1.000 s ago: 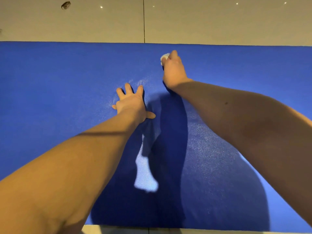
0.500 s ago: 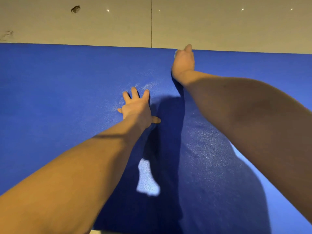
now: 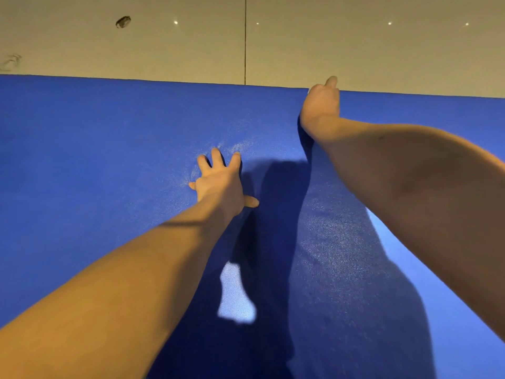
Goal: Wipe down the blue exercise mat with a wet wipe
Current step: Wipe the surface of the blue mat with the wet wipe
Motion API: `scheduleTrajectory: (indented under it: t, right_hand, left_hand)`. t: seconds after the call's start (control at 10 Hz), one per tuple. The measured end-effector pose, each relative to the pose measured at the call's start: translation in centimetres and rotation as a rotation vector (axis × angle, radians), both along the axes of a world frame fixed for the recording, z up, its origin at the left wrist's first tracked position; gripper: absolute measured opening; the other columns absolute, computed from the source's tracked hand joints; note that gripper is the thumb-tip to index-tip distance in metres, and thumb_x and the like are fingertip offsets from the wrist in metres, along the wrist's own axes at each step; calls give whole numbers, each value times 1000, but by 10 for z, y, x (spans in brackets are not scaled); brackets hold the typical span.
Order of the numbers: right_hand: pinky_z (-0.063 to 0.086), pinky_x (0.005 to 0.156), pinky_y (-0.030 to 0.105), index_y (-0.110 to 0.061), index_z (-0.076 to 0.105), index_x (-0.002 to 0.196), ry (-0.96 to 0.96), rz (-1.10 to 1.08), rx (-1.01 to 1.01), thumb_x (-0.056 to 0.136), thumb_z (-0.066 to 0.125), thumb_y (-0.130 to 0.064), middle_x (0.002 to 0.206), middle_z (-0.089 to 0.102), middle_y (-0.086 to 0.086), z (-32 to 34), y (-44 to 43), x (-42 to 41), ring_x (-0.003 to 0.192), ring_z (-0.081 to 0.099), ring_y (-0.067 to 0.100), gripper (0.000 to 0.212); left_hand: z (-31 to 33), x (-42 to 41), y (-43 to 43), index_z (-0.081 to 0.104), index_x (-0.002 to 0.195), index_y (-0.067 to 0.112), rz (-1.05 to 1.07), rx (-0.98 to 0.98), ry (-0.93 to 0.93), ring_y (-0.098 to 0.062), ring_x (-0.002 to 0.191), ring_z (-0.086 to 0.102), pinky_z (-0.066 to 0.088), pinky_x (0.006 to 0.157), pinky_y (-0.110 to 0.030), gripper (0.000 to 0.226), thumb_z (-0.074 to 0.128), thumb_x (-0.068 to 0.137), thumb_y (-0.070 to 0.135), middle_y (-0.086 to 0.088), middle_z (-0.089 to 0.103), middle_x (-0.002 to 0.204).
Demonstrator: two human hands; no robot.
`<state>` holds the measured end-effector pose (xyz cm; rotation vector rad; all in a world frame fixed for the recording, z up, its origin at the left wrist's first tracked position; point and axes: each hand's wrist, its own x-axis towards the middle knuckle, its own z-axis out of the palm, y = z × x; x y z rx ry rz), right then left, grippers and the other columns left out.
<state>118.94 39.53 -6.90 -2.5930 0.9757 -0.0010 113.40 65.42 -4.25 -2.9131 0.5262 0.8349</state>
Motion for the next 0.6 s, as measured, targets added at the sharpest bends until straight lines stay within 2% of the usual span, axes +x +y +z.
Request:
scheduleTrajectory:
  t: [0.1, 0.2, 0.3, 0.4, 0.5, 0.6]
  right_hand:
    - [22, 60, 23, -10, 57, 101, -40, 133, 61, 94, 41, -3, 79, 37, 1, 11, 35, 0, 85, 34, 17, 19]
    - [24, 60, 20, -3, 58, 111, -4, 186, -2, 96, 42, -3, 105, 53, 12, 3, 46, 6, 87, 34, 18, 22]
    - [21, 60, 15, -8, 49, 101, 69, 250, 21, 97, 40, -4, 107, 43, 8, 3, 48, 8, 64, 17, 8, 11]
    - [28, 67, 22, -9, 44, 88, 53, 224, 80, 95, 39, -4, 84, 36, 3, 1, 46, 10, 64, 21, 14, 10]
    - [23, 60, 22, -16, 41, 80, 79, 188, 174, 95, 40, -4, 73, 14, -8, 12, 54, 10, 69, 25, 12, 20]
    - [22, 58, 24, -21, 39, 72, 48, 164, 194, 94, 41, -4, 73, 21, -7, 11, 56, 14, 75, 29, 14, 27]
  left_hand:
    - [1, -1, -1, 20, 150, 36, -3, 6, 4, -38, 136, 17, 52, 89, -61, 119, 84, 57, 71, -8, 14, 152]
    - [3, 0, -2, 20, 150, 36, 1, 10, 4, -38, 135, 17, 52, 89, -61, 119, 84, 56, 71, -8, 14, 152]
    - [4, 1, -3, 21, 149, 36, 3, 32, 10, -38, 135, 17, 53, 88, -60, 118, 84, 55, 72, -7, 14, 151]
    - [6, 1, 0, 16, 152, 37, 3, 37, 23, -38, 138, 15, 53, 90, -58, 121, 82, 58, 74, -6, 10, 154]
    - [11, 5, 12, 15, 157, 38, -63, 14, 14, -32, 143, 15, 50, 84, -46, 104, 74, 76, 68, -2, 10, 159]
    - [18, 15, 28, 34, 149, 28, -36, -46, -48, -29, 139, 24, 43, 74, -42, 79, 71, 86, 58, -2, 24, 154]
